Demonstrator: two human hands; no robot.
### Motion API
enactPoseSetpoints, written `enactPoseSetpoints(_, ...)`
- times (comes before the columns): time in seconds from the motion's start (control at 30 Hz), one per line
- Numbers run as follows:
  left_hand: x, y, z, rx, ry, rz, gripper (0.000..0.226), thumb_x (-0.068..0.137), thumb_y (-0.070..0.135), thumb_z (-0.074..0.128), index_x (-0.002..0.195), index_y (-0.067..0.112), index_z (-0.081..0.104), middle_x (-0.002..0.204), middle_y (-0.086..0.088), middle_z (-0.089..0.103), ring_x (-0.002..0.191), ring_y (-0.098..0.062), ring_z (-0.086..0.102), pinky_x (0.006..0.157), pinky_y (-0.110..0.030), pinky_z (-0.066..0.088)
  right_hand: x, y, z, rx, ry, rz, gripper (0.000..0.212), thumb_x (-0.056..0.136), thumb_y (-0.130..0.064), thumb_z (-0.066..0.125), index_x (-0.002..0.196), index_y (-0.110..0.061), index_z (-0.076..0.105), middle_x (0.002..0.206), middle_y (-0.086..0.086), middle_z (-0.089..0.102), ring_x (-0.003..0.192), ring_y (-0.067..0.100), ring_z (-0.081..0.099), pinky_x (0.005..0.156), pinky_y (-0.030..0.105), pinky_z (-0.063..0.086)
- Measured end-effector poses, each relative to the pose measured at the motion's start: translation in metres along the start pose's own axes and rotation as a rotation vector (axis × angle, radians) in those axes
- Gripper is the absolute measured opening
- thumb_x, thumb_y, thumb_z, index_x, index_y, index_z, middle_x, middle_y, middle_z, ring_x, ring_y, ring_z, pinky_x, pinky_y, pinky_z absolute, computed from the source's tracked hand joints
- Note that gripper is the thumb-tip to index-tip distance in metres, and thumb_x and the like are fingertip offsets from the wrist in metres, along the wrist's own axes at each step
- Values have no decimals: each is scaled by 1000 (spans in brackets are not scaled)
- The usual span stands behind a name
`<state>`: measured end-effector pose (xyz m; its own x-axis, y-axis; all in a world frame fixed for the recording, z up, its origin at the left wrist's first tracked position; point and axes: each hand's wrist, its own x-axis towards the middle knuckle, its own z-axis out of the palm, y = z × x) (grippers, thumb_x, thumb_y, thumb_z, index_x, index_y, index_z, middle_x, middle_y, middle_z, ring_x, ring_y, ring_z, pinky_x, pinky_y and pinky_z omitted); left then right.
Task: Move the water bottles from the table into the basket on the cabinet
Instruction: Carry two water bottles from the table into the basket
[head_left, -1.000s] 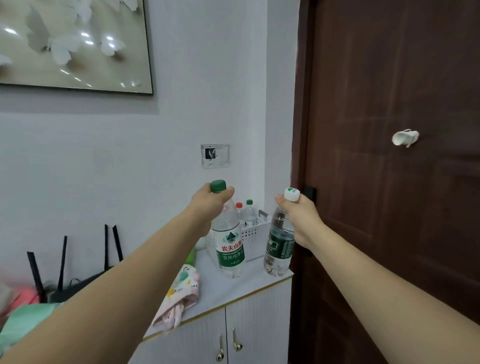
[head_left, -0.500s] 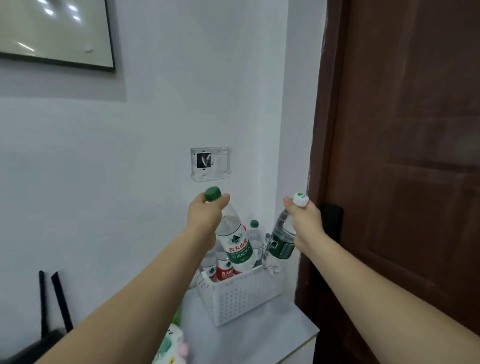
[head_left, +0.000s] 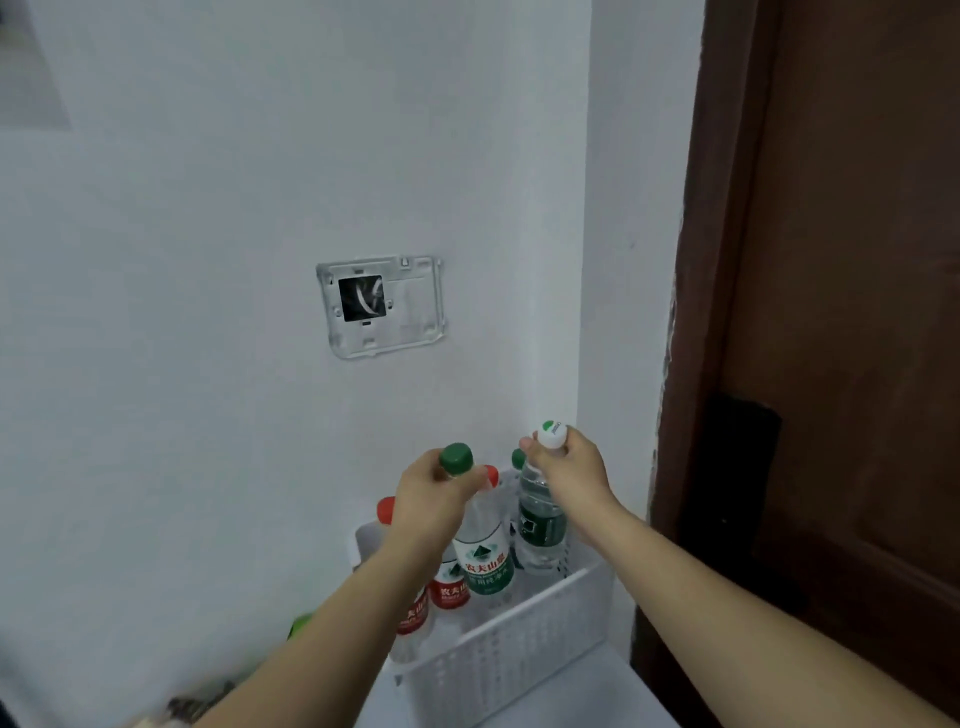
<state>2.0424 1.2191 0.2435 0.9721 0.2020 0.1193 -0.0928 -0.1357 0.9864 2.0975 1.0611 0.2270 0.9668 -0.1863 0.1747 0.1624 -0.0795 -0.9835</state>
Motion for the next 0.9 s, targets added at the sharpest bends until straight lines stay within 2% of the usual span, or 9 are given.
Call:
enactPoseSetpoints(0.1,10,-25,12,43,-43,-23,19,86,23,77,100,25,65,99,4,71,92,-11,65,71,-23,48,12,27,0,7,23,33,11,90,-26,68,97,-21,61,93,-3,68,82,7,62,60,18,42)
enactPoseSetpoints(0.23,16,-58,28,95,-86,-44,17,87,21,75,102,26,67,94,9,71,86,-2,64,67,-17,45,22,60,1,47,76,71,11,92,-25,67,99,-20,60,96,0,68,92,18,64,68,23,48)
enactPoseSetpoints(0.33,17,-77,34,140,-129,-28,14,88,18,74,92,29,66,84,15,70,74,8,62,58,-8,43,27,80,1,-39,64,76,13,90,-32,67,98,-27,57,94,-4,66,91,17,63,79,35,52)
enactPoseSetpoints(0.43,20,-85,37,190,-166,-19,16,88,23,74,93,34,63,88,16,69,79,5,63,65,-13,43,33,86,2,-89,75,72,14,90,-34,65,97,-29,54,93,-3,64,88,18,62,81,43,53)
enactPoseSetpoints(0.6,23,-99,37,389,-295,-148,57,80,19,79,111,46,40,99,23,58,88,3,59,64,-12,44,34,87,0,-265,-28,33,16,90,-27,62,99,-25,49,94,-2,59,89,21,58,76,40,51)
enactPoseSetpoints(0.67,23,-109,37,464,-300,-255,58,75,20,81,116,35,43,101,14,60,91,-9,63,70,-24,52,36,85,-5,-383,-89,13,18,90,-25,61,104,-23,49,97,-2,57,93,21,55,79,38,48)
enactPoseSetpoints(0.73,24,-115,38,551,-311,-346,40,73,21,82,103,23,55,95,2,66,84,-18,66,69,-35,57,37,82,-14,-582,-151,-21,25,88,-26,60,109,-18,51,104,1,54,99,22,50,87,41,45)
enactPoseSetpoints(0.8,27,-120,40,585,-359,-404,31,71,22,83,96,17,63,90,-5,69,73,-21,65,63,-33,57,37,81,-26,-626,-233,-31,27,86,-27,58,111,-18,51,106,0,52,99,21,50,88,42,45)
enactPoseSetpoints(0.9,35,-122,40,571,-390,-473,35,72,21,84,101,11,67,91,-10,69,65,-19,56,58,-29,50,36,83,-38,-592,-325,-61,22,90,-32,61,108,-23,51,101,-6,53,89,9,53,76,29,44)
